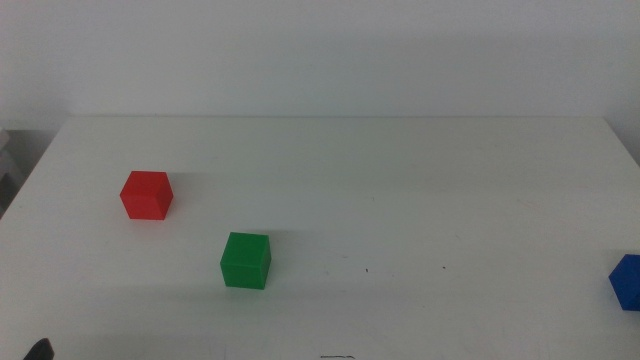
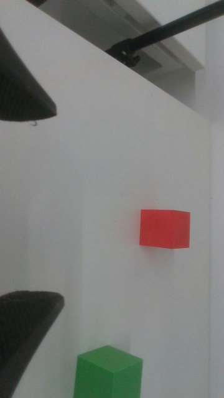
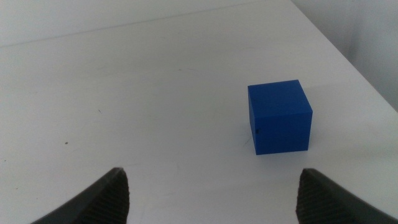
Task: Stack red cubes first, then green, then blue cubes in a specific spot.
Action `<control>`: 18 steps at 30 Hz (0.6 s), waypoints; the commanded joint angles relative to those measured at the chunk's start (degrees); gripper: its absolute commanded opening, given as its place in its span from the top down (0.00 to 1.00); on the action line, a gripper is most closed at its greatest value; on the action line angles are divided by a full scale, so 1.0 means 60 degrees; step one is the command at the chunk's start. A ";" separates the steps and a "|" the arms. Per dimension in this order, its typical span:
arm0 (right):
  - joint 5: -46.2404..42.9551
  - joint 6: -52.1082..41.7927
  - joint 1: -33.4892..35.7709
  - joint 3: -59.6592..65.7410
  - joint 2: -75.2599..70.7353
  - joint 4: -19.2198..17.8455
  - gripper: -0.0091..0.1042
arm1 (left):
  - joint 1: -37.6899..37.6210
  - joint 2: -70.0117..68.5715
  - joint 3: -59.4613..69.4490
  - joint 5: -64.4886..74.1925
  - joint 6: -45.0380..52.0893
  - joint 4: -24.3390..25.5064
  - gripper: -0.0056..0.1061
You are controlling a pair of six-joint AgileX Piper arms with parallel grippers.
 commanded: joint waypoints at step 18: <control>-0.0567 -0.0112 -0.0069 -0.0044 -0.0141 -0.0185 0.27 | -0.0067 0.6552 -0.8376 0.5160 0.0000 -0.0040 0.11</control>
